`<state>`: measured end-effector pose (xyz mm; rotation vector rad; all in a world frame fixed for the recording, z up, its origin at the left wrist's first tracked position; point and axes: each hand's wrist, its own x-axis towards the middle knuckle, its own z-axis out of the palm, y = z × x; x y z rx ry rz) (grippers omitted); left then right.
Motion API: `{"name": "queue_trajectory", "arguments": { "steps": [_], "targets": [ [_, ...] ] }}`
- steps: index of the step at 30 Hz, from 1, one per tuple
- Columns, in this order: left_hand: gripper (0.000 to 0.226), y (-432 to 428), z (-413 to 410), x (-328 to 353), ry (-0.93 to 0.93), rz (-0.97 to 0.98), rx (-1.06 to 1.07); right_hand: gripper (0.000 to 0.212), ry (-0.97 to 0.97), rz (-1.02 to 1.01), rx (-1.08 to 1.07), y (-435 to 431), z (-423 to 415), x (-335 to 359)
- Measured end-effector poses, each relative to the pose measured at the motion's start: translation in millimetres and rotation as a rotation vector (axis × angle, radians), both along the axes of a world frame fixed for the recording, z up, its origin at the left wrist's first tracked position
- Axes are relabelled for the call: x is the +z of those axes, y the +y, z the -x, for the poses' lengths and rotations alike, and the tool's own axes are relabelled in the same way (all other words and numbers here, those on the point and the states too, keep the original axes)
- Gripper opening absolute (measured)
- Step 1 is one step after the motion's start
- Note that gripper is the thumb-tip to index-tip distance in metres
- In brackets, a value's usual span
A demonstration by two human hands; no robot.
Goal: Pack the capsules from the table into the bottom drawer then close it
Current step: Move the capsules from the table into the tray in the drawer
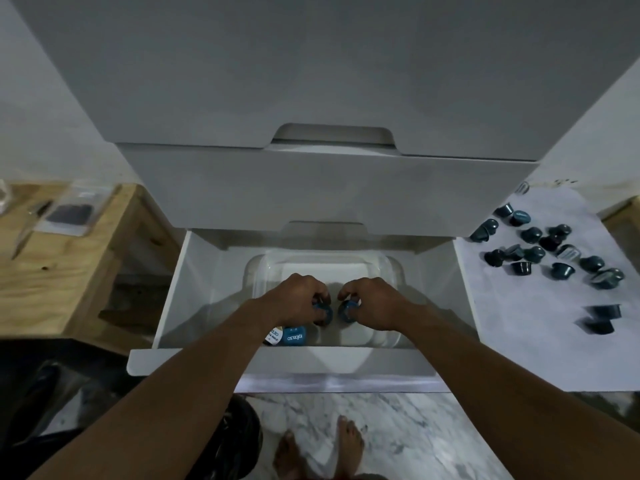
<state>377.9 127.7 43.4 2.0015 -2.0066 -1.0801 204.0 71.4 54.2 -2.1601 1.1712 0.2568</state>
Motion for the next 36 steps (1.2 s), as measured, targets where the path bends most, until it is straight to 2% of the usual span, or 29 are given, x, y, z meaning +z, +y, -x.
{"name": "queue_trajectory", "arguments": {
  "steps": [8, 24, 30, 36],
  "targets": [
    [0.02, 4, 0, 3, -0.008, -0.072, 0.0, 0.022, 0.003, -0.073, 0.032, 6, 1, -2],
    [0.021, 7, 2, 1, -0.041, -0.137, -0.053, 0.028, 0.066, -0.175, 0.044, 12, -6, 0],
    [0.024, 5, 3, 4, -0.062, -0.129, -0.02, 0.03, 0.06, -0.134, 0.069, 9, -6, -3],
    [0.023, 6, 10, 15, -0.234, 0.034, 0.137, 0.036, 0.022, 0.092, 0.019, 3, -1, 3]
  ]
}}
